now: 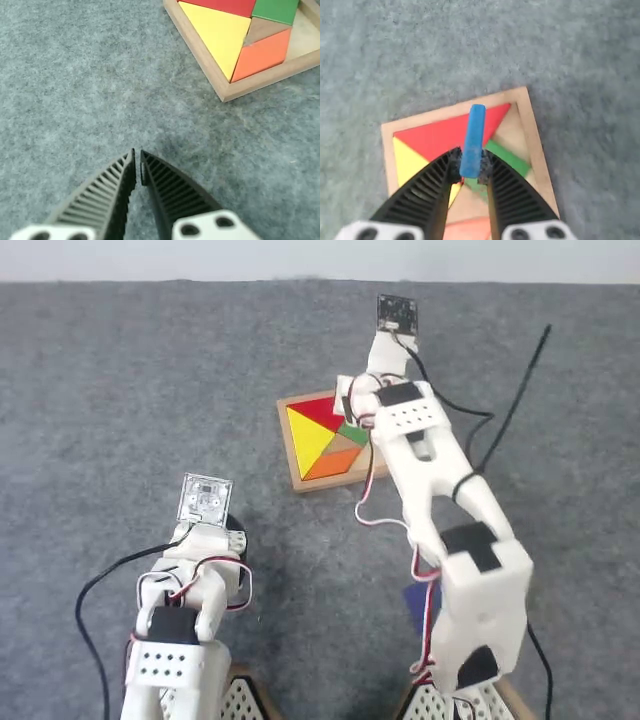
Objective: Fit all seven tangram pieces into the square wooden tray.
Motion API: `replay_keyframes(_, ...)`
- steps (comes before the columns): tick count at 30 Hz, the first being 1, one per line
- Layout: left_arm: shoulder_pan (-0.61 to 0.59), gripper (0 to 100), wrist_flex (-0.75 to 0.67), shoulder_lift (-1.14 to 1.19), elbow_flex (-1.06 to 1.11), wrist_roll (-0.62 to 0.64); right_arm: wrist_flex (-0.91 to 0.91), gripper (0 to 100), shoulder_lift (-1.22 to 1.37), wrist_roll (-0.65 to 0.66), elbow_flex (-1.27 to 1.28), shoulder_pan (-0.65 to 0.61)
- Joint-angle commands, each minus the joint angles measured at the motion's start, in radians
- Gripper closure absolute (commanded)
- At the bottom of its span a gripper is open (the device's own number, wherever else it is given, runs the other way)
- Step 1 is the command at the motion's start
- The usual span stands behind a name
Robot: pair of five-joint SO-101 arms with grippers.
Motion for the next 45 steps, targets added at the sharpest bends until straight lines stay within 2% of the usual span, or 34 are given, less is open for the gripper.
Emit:
replay_keyframes(1, -0.005, 98, 0.008, -0.014, -0.008, 0.008, 0.022, 95.7, 0.067, 0.034, -0.161, 0.002)
replay_keyframes(8, -0.005, 98, 0.008, -0.014, -0.008, 0.008, 0.03, 98.4, 0.216, 0.032, -0.278, 0.033)
replay_keyframes(18, -0.005, 98, 0.008, -0.014, -0.008, 0.008, 0.119, 97.6, 0.229, 0.002, -0.287, 0.045)
replay_keyframes(25, -0.005, 98, 0.008, -0.014, -0.008, 0.008, 0.143, 79.9, 0.223, 0.003, -0.287, 0.039)
replay_keyframes(33, -0.005, 98, 0.008, -0.014, -0.008, 0.008, 0.15, 82.9, 0.197, 0.005, -0.305, 0.062)
replay_keyframes(38, -0.005, 98, 0.008, -0.014, -0.008, 0.008, 0.196, 82.9, 0.119, 0.095, -0.304, 0.058)
replay_keyframes(45, -0.005, 98, 0.008, -0.014, -0.008, 0.008, 0.268, 82.9, -0.015, 0.146, -0.302, 0.059)
